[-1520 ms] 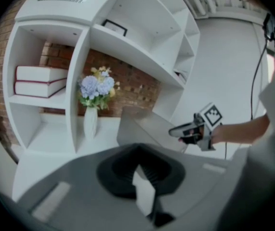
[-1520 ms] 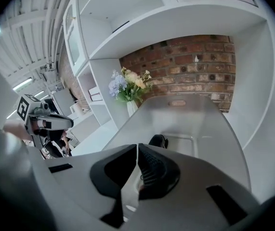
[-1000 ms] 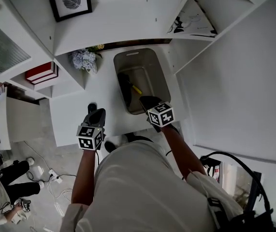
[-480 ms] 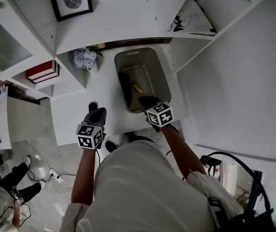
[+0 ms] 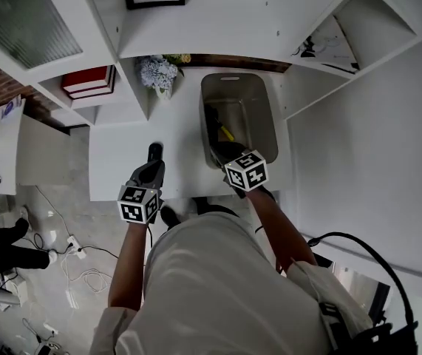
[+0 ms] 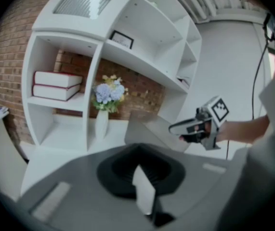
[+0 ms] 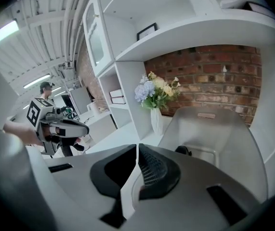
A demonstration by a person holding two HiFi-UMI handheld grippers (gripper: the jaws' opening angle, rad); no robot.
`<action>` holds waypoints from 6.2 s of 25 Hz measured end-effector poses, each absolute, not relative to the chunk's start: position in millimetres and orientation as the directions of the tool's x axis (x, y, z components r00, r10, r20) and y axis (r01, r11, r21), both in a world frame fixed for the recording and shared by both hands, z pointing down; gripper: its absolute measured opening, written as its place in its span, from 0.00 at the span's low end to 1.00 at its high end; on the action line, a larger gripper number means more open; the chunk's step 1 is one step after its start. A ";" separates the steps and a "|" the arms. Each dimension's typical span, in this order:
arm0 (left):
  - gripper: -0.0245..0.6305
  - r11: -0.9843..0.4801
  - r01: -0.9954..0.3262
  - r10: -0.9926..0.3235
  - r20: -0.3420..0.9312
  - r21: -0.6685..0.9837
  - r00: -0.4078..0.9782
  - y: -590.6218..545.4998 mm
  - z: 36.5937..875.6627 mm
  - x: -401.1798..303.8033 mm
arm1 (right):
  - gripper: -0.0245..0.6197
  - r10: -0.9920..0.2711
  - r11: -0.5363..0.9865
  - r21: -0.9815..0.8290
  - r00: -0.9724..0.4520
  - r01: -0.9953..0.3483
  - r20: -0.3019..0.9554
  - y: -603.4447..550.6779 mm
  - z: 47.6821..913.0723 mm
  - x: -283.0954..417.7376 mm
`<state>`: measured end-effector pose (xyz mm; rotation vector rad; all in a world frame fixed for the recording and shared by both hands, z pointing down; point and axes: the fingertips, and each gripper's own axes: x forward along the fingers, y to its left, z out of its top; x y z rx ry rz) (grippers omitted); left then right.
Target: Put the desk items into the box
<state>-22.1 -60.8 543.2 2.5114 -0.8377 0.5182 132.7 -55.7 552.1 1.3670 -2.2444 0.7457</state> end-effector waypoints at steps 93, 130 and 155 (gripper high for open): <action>0.04 -0.287 -0.866 -0.573 0.651 0.409 0.498 -17.3 645.8 -221.0 | 0.23 -0.277 0.198 -0.539 -0.574 -0.819 0.771 -146.7 814.8 -90.8; 0.04 -0.565 -0.738 -0.475 0.586 0.368 0.656 -26.0 614.3 -170.8 | 0.23 -0.549 0.211 -0.485 -0.514 -0.848 0.659 -100.4 691.1 -28.5; 0.04 -0.721 -0.593 -0.359 0.538 0.358 0.762 -38.1 577.5 -39.3 | 0.23 -0.685 0.229 -0.526 -0.519 -0.819 0.511 -59.3 596.4 42.5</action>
